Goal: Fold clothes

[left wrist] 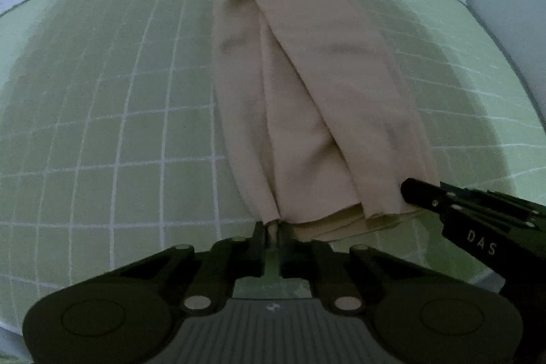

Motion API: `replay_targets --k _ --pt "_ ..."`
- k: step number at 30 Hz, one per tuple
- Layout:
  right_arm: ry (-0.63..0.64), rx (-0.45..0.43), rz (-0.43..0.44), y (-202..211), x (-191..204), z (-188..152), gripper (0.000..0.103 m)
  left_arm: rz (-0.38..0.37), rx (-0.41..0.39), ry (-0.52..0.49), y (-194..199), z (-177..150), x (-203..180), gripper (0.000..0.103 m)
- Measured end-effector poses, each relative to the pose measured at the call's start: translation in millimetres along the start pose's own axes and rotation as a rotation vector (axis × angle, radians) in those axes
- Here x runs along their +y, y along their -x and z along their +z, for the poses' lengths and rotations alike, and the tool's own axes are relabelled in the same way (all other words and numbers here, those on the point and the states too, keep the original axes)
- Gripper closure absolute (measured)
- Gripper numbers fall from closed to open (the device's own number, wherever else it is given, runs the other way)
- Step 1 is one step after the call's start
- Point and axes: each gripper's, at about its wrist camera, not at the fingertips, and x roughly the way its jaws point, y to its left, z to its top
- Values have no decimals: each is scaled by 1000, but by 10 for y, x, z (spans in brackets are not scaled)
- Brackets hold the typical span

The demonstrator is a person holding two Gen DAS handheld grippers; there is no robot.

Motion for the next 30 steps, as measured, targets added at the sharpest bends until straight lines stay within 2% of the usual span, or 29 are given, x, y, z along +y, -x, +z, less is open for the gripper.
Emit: replay_targets --k 6,13,21,24,30 --pt "3 -4 2 251 91 -82 90 -58 -6 6 164 -99 9 98" --pt "29 -54 -9 552 209 -37 90 -95 -89 11 466 -34 20 98" --pt "38 -174 3 781 227 313 91 -132 -220 21 759 251 19 98" --pt "51 -230 8 859 258 484 91 -145 -277 40 953 321 129 98" --pt "81 -320 15 870 292 859 92 -125 -393 15 1133 632 92 99"
